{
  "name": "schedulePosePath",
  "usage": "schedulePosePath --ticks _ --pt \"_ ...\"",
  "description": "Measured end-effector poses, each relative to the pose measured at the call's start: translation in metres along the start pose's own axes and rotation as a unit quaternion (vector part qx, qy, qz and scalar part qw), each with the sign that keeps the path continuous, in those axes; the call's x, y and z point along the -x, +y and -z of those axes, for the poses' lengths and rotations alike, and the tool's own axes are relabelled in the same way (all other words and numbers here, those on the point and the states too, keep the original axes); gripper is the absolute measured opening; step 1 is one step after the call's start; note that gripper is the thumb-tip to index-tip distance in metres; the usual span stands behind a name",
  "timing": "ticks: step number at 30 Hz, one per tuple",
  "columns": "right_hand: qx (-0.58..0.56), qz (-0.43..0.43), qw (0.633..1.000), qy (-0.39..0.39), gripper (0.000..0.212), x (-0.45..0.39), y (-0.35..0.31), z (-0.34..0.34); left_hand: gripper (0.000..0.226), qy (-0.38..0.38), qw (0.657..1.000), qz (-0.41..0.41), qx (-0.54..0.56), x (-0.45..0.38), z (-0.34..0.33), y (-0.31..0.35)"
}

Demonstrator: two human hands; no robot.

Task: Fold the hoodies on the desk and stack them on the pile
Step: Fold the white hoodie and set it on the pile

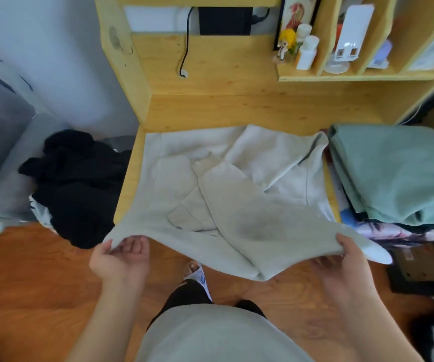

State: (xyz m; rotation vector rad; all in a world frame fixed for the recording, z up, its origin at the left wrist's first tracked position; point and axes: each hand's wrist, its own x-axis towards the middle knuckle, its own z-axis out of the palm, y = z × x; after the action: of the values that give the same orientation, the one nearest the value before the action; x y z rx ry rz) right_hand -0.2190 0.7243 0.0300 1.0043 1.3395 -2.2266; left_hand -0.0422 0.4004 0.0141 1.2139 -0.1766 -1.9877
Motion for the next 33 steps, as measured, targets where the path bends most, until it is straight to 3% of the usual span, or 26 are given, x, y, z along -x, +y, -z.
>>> schedulePosePath --ticks 2,5,10,13,15,16,17,18,19,21,22,23,24,25,27,31,33 --pt "-0.022 0.014 1.000 -0.008 0.035 -0.004 -0.022 -0.026 0.023 -0.037 0.999 -0.002 0.001 -0.003 -0.022 0.007" --pt "-0.001 0.042 0.999 -0.025 0.009 -0.018 -0.053 -0.074 0.027 -0.079 0.996 0.003 -0.038 -0.021 -0.066 0.018" --pt "0.068 0.047 0.997 0.005 0.005 -0.090 -0.103 -0.180 0.034 -0.118 0.986 0.013 -0.121 -0.090 -0.172 0.022" --pt "0.089 0.063 0.993 0.039 0.018 -0.154 -0.114 -0.234 0.032 -0.132 0.978 0.015 -0.163 -0.151 -0.232 0.008" --pt "0.177 0.082 0.980 0.036 0.023 -0.183 -0.111 -0.255 0.030 -0.161 0.964 0.015 -0.211 -0.185 -0.256 -0.013" --pt "0.280 0.118 0.952 0.043 0.022 -0.192 -0.104 -0.260 0.032 -0.184 0.950 0.006 -0.253 -0.197 -0.260 -0.026" --pt "0.410 0.166 0.896 0.046 0.024 -0.201 -0.093 -0.260 0.035 -0.210 0.922 -0.028 -0.325 -0.205 -0.259 -0.043" --pt "0.542 0.214 0.812 0.036 0.031 -0.208 -0.077 -0.256 0.040 -0.247 0.863 -0.096 -0.430 -0.208 -0.252 -0.061" --pt "0.646 0.252 0.721 0.007 0.041 -0.213 -0.057 -0.249 0.045 -0.306 0.759 -0.180 -0.546 -0.205 -0.240 -0.079" --pt "0.759 0.324 0.561 -0.061 0.053 -0.218 -0.014 -0.230 0.055 -0.408 0.476 -0.314 -0.713 -0.189 -0.202 -0.117" --pt "0.796 0.336 0.498 -0.075 0.060 -0.222 0.003 -0.219 0.057 -0.423 0.356 -0.327 -0.767 -0.183 -0.181 -0.132" --pt "0.827 0.322 0.455 -0.071 0.067 -0.231 0.013 -0.209 0.057 -0.408 0.283 -0.325 -0.805 -0.182 -0.161 -0.141" --pt "0.851 0.294 0.430 -0.059 0.071 -0.241 0.017 -0.203 0.058 -0.377 0.257 -0.316 -0.832 -0.186 -0.145 -0.148" --pt "0.864 0.267 0.424 -0.047 0.072 -0.247 0.018 -0.202 0.060 -0.350 0.251 -0.286 -0.856 -0.194 -0.138 -0.151" --pt "0.867 0.241 0.436 -0.030 0.072 -0.255 0.019 -0.206 0.062 -0.314 0.239 -0.253 -0.883 -0.209 -0.138 -0.150" --pt "0.872 0.229 0.429 -0.047 0.073 -0.233 0.027 -0.189 0.065 -0.311 0.189 -0.208 -0.908 -0.198 -0.122 -0.133" --pt "0.880 0.232 0.411 -0.048 0.076 -0.209 0.034 -0.171 0.067 -0.300 0.195 -0.162 -0.919 -0.182 -0.112 -0.122"
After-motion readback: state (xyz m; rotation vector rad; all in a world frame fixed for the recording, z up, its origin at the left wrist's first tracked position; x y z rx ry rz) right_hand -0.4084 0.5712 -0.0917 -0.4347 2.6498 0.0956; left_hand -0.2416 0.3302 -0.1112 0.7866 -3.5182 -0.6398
